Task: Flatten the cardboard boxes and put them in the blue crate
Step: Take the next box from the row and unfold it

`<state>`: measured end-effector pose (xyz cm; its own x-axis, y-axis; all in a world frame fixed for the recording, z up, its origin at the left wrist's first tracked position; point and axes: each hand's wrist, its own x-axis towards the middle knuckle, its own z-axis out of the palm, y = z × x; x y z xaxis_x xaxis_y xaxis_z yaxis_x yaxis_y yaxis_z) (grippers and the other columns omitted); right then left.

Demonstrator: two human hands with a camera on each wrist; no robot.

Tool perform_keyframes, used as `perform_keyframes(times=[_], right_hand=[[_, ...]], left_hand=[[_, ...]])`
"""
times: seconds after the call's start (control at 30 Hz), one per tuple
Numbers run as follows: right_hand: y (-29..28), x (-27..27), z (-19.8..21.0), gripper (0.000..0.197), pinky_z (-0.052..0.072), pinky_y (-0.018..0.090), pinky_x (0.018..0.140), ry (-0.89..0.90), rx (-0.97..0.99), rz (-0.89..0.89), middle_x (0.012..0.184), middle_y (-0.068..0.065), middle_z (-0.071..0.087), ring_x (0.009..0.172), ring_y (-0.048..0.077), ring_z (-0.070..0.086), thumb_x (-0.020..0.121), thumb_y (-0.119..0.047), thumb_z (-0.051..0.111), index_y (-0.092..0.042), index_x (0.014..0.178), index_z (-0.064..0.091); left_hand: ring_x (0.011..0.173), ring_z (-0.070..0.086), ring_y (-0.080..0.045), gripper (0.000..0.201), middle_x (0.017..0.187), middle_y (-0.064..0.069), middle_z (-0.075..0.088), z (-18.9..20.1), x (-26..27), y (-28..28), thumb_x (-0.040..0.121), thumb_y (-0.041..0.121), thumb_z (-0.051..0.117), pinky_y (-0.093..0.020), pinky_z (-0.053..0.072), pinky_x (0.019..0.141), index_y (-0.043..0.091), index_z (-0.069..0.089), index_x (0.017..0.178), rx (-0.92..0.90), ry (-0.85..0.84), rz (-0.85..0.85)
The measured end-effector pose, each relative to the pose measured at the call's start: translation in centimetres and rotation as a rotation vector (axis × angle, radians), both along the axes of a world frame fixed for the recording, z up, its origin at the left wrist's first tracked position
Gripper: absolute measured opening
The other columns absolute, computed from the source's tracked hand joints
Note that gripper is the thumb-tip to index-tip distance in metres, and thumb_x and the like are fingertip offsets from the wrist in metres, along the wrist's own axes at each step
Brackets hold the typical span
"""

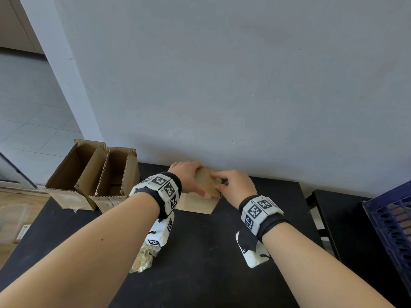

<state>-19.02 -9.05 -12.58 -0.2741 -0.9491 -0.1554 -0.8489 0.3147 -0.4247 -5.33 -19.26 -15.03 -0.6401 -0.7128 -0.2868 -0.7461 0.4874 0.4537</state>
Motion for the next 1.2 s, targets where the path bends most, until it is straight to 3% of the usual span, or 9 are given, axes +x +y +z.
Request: perform_keyframes(times=[0.23, 0.33, 0.5, 0.57, 0.63, 0.7, 0.87, 1.1, 1.2], right_hand=[[-0.2, 0.2, 0.3, 0.024, 0.050, 0.030, 0.082, 0.011, -0.011, 0.012, 0.097, -0.007, 0.067, 0.094, 0.017, 0.063, 0.085, -0.022, 0.064, -0.032, 0.106, 0.067], [-0.6, 0.1, 0.7, 0.021, 0.049, 0.030, 0.078, 0.030, 0.015, 0.022, 0.085, -0.010, 0.058, 0.090, 0.017, 0.061, 0.084, -0.021, 0.066, -0.030, 0.103, 0.067], [-0.9, 0.1, 1.3, 0.009, 0.044, 0.028, 0.072, 0.098, 0.087, 0.076, 0.084, -0.009, 0.055, 0.081, 0.015, 0.053, 0.085, -0.020, 0.063, -0.026, 0.091, 0.065], [-0.6, 0.0, 1.2, 0.015, 0.045, 0.029, 0.073, 0.091, 0.071, 0.074, 0.089, -0.008, 0.057, 0.084, 0.015, 0.055, 0.087, -0.021, 0.061, -0.026, 0.101, 0.062], [0.0, 0.0, 1.0, 0.034, 0.047, 0.030, 0.081, 0.079, 0.036, 0.062, 0.103, -0.005, 0.063, 0.095, 0.018, 0.059, 0.088, -0.026, 0.061, -0.030, 0.121, 0.056], [0.4, 0.0, 1.0, 0.040, 0.046, 0.030, 0.086, 0.088, 0.018, 0.058, 0.115, -0.005, 0.065, 0.106, 0.018, 0.059, 0.089, -0.029, 0.060, -0.034, 0.129, 0.055], [0.3, 0.2, 0.8, 0.032, 0.046, 0.029, 0.088, 0.120, 0.001, 0.045, 0.117, -0.007, 0.066, 0.111, 0.017, 0.058, 0.089, -0.030, 0.059, -0.033, 0.121, 0.063], [-0.4, -0.2, 0.9, 0.010, 0.039, 0.026, 0.068, 0.102, -0.001, 0.041, 0.091, -0.008, 0.061, 0.086, 0.015, 0.056, 0.086, -0.028, 0.064, -0.028, 0.095, 0.064], [-0.1, -0.5, 0.7, 0.027, 0.046, 0.031, 0.081, 0.100, -0.015, 0.058, 0.108, -0.008, 0.062, 0.102, 0.017, 0.057, 0.086, -0.031, 0.064, -0.030, 0.113, 0.060]], left_hand=[[0.119, 0.048, -0.020, 0.090, 0.127, 0.003, 0.055, 0.0, 0.1, 0.1, 0.058, 0.060, 0.079, -0.034, 0.030, 0.107, 0.026, 0.044, 0.134, -0.004, 0.004, 0.002], [0.119, 0.048, -0.020, 0.090, 0.127, 0.003, 0.055, 0.1, 0.1, 0.2, 0.059, 0.060, 0.079, -0.033, 0.031, 0.106, 0.025, 0.044, 0.134, -0.007, 0.002, 0.002], [0.119, 0.048, -0.020, 0.088, 0.126, 0.003, 0.055, -0.1, 0.2, 0.2, 0.058, 0.060, 0.079, -0.034, 0.030, 0.106, 0.026, 0.045, 0.132, -0.006, 0.007, 0.004], [0.119, 0.048, -0.019, 0.089, 0.125, 0.003, 0.056, -0.1, 0.1, 0.2, 0.058, 0.060, 0.079, -0.033, 0.030, 0.106, 0.026, 0.045, 0.132, -0.006, 0.003, 0.002], [0.120, 0.047, -0.020, 0.090, 0.127, 0.003, 0.055, 0.0, 0.1, 0.1, 0.058, 0.061, 0.079, -0.034, 0.030, 0.107, 0.026, 0.044, 0.133, -0.006, -0.004, 0.000], [0.122, 0.046, -0.020, 0.091, 0.129, 0.003, 0.053, 0.1, 0.1, 0.1, 0.058, 0.061, 0.078, -0.034, 0.029, 0.108, 0.026, 0.043, 0.134, -0.004, -0.008, 0.000], [0.123, 0.045, -0.021, 0.092, 0.130, 0.003, 0.053, 0.2, -0.1, 0.0, 0.058, 0.061, 0.078, -0.035, 0.028, 0.109, 0.026, 0.042, 0.135, 0.002, -0.021, -0.009], [0.121, 0.046, -0.020, 0.090, 0.127, 0.003, 0.054, 0.2, -0.1, -0.2, 0.057, 0.062, 0.078, -0.036, 0.029, 0.108, 0.027, 0.044, 0.133, 0.001, -0.018, -0.018], [0.121, 0.046, -0.020, 0.091, 0.127, 0.003, 0.054, 0.3, -0.1, -0.2, 0.057, 0.064, 0.078, -0.036, 0.029, 0.108, 0.026, 0.044, 0.133, 0.002, -0.024, -0.024]])
